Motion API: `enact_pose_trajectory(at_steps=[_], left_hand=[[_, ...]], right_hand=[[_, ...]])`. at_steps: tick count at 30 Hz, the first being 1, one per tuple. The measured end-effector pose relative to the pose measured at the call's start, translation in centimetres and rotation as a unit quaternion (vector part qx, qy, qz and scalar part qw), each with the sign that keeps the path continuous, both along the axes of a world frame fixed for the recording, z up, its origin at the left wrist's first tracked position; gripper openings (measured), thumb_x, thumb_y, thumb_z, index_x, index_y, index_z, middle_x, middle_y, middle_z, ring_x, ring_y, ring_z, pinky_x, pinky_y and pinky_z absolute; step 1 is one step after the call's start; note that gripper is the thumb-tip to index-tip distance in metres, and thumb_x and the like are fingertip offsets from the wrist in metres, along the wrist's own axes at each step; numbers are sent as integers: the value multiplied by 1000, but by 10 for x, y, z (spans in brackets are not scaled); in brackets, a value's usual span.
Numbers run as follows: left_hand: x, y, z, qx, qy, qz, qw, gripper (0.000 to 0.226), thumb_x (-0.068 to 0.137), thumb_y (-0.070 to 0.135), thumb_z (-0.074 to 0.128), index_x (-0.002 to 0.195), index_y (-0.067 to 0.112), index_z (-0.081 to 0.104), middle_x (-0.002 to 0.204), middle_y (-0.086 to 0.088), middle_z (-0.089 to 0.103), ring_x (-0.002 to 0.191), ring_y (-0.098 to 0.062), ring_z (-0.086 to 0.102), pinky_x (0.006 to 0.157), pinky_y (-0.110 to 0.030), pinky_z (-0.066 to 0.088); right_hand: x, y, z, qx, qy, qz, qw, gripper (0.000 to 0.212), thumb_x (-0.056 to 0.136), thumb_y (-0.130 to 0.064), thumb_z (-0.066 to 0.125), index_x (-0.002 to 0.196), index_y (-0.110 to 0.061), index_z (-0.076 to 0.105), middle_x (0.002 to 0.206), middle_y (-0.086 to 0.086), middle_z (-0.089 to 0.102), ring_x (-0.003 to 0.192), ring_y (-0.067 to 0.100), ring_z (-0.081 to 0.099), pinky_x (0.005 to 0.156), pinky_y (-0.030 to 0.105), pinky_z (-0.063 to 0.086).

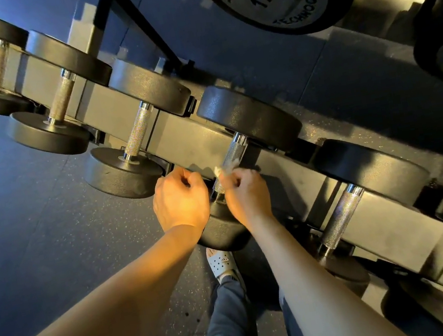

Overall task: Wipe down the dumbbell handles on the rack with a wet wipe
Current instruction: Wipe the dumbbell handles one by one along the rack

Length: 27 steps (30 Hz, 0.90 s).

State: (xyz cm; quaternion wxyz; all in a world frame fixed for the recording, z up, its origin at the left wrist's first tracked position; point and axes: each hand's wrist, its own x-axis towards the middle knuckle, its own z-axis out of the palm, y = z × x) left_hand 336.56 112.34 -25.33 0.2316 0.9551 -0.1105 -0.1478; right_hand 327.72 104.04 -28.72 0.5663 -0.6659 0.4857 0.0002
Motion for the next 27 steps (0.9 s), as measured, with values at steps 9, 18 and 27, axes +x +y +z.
enact_pose_trajectory(at_steps=[9,18,27], left_hand=[[3,2,-4,-30,-16,14,999,31,88,36,36,63,22,48,68,-4,52,74,-29,54,62,-40,43],[3,3,-8,-44,0,43,998,32,88,44,32,69,26,50,73,-6,57,77,-30,58,64,-43,51],[1,3,-4,-65,20,26,997,27,79,44,32,64,27,48,66,0,52,71,-25,54,60,-34,37]], right_hand=[[-2,-41,17,-51,65,76,994,34,98,-42,57,82,-14,67,75,2,67,73,20,66,65,34,53],[16,7,21,-63,134,136,980,37,105,-42,46,99,-16,71,94,2,72,86,17,65,62,27,43],[0,-45,9,19,74,7,997,19,103,-14,49,101,-14,67,102,4,66,94,17,63,81,29,54]])
